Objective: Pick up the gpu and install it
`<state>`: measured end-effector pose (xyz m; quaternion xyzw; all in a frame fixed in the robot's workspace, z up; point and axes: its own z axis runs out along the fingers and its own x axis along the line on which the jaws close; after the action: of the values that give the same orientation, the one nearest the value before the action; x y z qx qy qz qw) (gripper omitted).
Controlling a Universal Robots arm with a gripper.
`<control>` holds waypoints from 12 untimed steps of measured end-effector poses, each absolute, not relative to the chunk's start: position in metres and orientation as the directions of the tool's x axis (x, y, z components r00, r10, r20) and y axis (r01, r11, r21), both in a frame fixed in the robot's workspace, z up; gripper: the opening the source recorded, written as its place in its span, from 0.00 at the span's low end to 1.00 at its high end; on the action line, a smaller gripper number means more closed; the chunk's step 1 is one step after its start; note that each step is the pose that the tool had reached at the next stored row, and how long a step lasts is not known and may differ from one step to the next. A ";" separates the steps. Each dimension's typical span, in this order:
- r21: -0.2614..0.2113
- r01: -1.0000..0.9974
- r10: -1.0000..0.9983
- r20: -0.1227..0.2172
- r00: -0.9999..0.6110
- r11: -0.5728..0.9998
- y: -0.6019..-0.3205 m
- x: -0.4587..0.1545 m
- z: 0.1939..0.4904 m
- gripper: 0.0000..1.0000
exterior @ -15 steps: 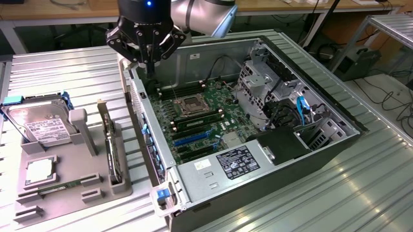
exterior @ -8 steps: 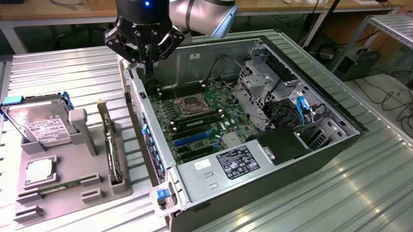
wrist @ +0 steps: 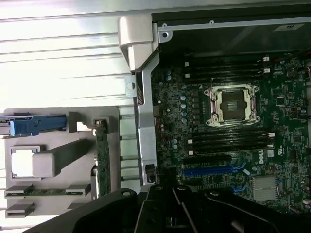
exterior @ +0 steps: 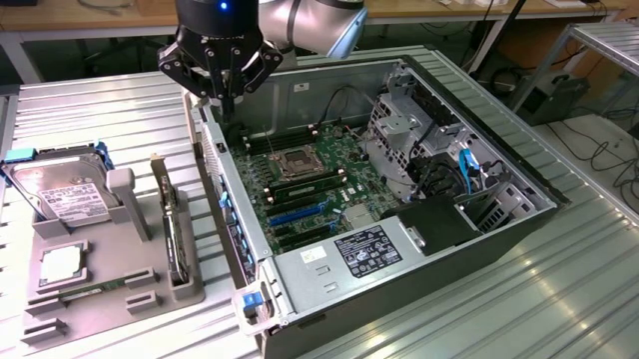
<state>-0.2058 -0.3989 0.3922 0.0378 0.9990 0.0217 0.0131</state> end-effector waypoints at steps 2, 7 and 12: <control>0.044 0.075 0.076 -0.024 -0.997 0.996 -0.399 -0.207 0.392 0.11; 0.044 0.075 0.076 -0.025 -0.997 0.996 -0.399 -0.208 0.392 0.11; 0.044 0.075 0.076 -0.024 -0.997 0.996 -0.399 -0.222 0.391 0.11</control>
<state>-0.2224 -0.3989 0.3915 0.0379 0.9990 0.0217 0.0131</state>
